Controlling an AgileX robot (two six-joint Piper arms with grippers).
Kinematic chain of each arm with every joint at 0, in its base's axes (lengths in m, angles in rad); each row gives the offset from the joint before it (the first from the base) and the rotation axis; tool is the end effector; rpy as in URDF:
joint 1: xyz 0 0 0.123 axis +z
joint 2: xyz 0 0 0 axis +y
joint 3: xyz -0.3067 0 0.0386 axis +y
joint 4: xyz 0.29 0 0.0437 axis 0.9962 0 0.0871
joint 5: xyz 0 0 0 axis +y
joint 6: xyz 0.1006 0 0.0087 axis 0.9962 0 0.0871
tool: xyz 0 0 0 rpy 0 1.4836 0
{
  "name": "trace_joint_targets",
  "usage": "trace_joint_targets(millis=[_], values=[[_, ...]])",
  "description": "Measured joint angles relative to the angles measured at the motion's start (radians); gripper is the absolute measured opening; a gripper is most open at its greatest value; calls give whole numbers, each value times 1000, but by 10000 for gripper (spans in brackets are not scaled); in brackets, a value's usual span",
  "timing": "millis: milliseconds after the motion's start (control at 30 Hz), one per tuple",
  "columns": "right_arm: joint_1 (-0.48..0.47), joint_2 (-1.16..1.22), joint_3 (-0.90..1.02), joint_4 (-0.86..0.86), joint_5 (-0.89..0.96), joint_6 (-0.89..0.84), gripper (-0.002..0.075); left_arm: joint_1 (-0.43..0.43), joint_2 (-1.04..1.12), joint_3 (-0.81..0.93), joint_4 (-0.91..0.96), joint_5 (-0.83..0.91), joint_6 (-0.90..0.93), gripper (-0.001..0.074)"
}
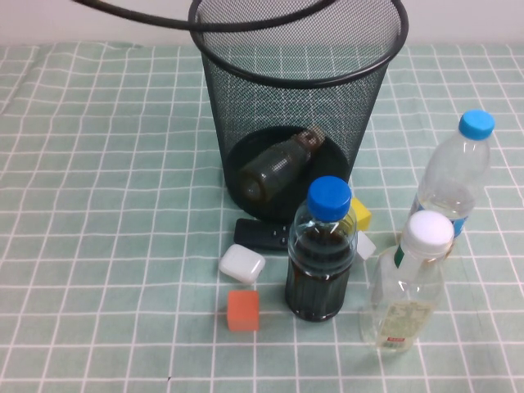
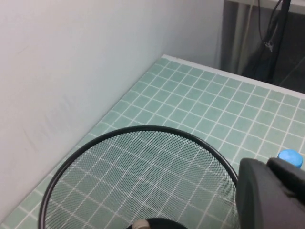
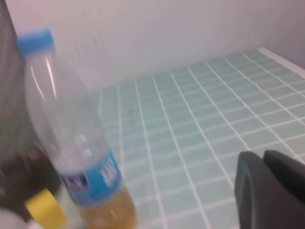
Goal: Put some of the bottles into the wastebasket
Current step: Pick up a bottle from the table with right arm
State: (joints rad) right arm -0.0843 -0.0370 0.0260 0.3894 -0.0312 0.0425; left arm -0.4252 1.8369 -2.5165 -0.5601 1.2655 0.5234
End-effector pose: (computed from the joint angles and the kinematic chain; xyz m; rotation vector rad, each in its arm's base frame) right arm 0.0814 -0.0080 0.2098 0.3793 1.3991 0.2761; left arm 0.3382 -0.2093 0.5872 1.0470 1.7052 -0.5908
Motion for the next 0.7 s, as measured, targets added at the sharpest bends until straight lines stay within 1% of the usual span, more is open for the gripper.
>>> trace_joint_targets(millis=[33, 100, 133, 200, 233, 300, 367, 500, 633, 700], values=[[0, 0, 0, 74, -25, -4, -7, 0, -31, 21, 18, 2, -4, -1], [0, 0, 0, 117, -90, -42, -7, 0, -96, 86, 69, 1, -5, -1], [0, 0, 0, 149, -117, -22, -7, 0, -123, 122, 91, -2, -6, -1], [0, 0, -14, 200, -110, -15, -7, 0, -192, 241, 140, -38, -6, -2], [0, 4, -38, 193, -68, -17, -7, 0, -230, 315, 157, -70, -6, -2], [2, 35, -106, 188, 46, -26, -6, 0, -312, 485, 194, -156, -6, -2], [6, 93, -210, 169, 205, -49, -6, 0, -394, 650, 214, -255, -3, -2], [6, 276, -437, 124, 514, -185, -6, 0, -591, 993, 237, -497, -4, -2], [6, 465, -633, 9, 795, -230, -6, 0, -790, 1304, 235, -715, -21, -2], [6, 533, -703, -41, 899, -237, -6, 0, -888, 1451, 234, -804, -28, -3]])
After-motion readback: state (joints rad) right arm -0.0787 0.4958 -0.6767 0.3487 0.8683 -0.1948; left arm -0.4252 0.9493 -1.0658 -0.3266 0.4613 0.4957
